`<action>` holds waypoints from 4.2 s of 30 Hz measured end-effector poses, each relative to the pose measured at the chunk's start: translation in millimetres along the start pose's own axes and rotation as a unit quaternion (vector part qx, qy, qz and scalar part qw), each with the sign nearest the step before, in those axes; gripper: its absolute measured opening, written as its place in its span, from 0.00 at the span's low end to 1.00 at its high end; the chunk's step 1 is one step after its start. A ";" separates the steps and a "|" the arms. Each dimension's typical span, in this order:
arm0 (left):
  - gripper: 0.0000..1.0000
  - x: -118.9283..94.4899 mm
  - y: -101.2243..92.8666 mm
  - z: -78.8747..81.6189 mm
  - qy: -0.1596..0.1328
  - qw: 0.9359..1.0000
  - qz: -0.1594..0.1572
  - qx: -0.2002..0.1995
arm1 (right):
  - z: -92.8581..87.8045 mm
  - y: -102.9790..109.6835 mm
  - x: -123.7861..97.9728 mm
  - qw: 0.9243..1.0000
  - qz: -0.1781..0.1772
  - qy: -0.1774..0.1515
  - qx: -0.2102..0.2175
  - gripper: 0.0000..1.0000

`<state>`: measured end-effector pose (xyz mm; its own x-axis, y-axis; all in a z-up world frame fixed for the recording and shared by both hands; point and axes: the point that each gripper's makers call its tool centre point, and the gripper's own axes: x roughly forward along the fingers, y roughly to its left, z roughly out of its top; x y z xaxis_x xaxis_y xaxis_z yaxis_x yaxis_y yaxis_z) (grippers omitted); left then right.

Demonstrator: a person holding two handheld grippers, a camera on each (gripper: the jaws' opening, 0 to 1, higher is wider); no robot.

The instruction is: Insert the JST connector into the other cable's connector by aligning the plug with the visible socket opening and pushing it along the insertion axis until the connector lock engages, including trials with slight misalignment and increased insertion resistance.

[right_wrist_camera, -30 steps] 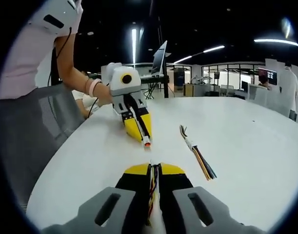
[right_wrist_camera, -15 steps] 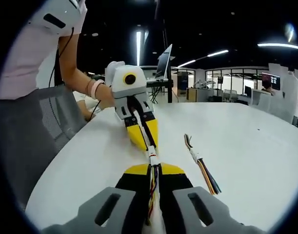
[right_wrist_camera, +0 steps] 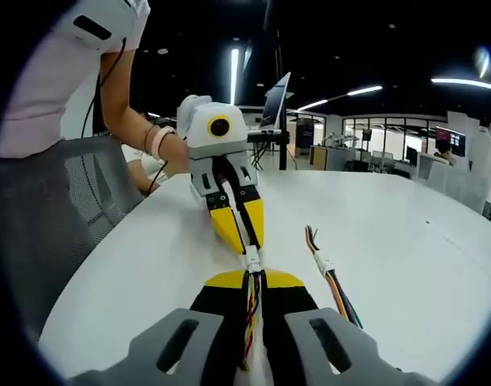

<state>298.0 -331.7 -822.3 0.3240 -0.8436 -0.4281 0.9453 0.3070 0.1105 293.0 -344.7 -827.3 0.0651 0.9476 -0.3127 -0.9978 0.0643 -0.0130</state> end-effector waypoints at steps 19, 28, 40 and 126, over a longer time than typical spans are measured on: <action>0.00 0.5 2.2 0.7 -0.008 1.000 0.003 -0.005 | 1.1 -2.2 1.6 1.000 -0.001 -0.006 0.013 0.02; 0.00 6.6 12.7 -2.4 0.001 1.000 0.006 0.017 | 4.4 -17.1 11.5 1.000 -0.013 -0.010 -0.003 0.03; 0.00 13.3 31.9 -8.5 0.010 0.999 0.009 0.030 | -1.6 -35.0 16.1 0.999 -0.036 -0.008 0.008 0.03; 0.88 -115.3 16.4 45.6 0.015 0.974 0.212 -0.075 | 105.7 -4.1 -87.0 0.959 -0.259 -0.028 0.114 0.72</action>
<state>277.9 -249.4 -730.3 0.6814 -0.6135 -0.3992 0.7091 0.6884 0.1526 292.3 -394.3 -699.7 0.5584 0.7850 -0.2682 -0.8043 0.5915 0.0568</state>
